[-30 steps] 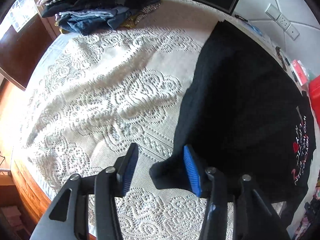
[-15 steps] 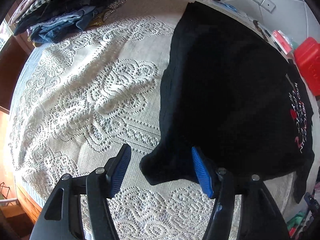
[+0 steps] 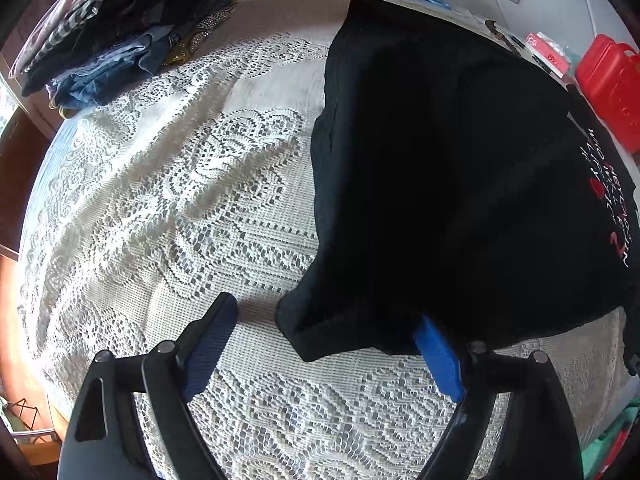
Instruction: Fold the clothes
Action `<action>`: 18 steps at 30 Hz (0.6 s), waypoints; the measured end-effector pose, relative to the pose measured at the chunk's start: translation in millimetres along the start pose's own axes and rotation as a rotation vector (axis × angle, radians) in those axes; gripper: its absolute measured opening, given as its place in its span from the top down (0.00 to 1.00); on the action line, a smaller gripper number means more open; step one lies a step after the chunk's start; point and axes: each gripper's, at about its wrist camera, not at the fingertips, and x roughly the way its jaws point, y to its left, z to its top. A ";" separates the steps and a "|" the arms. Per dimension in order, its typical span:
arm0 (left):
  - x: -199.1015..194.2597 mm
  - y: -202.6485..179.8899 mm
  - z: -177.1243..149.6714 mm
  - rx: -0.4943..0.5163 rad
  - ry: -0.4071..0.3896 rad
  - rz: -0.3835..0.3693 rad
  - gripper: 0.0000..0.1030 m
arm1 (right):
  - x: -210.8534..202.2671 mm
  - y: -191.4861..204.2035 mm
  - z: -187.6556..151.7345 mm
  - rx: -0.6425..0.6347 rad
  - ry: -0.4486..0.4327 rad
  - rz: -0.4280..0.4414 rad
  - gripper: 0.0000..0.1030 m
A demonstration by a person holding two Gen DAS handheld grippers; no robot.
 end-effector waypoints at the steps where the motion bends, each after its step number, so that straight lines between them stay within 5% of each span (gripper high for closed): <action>1: -2.1 -1.0 -0.7 0.002 0.000 -0.004 0.32 | -2.9 -1.0 0.2 0.009 0.009 0.021 0.88; 4: -8.8 -4.7 -2.5 0.000 0.024 -0.036 0.77 | -18.3 -9.8 -0.2 0.062 0.026 0.133 0.89; 8: -25.3 -12.8 2.6 0.021 0.017 0.006 0.79 | -46.0 -26.9 10.7 0.139 -0.005 0.279 0.89; 12: -48.6 -22.4 13.8 0.023 0.019 0.021 0.75 | -54.4 -40.6 30.3 0.168 -0.017 0.273 0.89; 14: -65.2 -36.2 17.7 0.048 0.009 -0.003 0.61 | -54.0 -47.4 28.9 0.174 0.004 0.260 0.90; 16: -77.7 -51.8 19.6 0.097 -0.021 0.012 0.34 | -52.2 -49.5 18.2 0.182 0.033 0.233 0.92; 18: -87.5 -67.8 21.0 0.150 -0.052 0.029 0.30 | -48.6 -58.4 7.9 0.205 0.059 0.209 0.92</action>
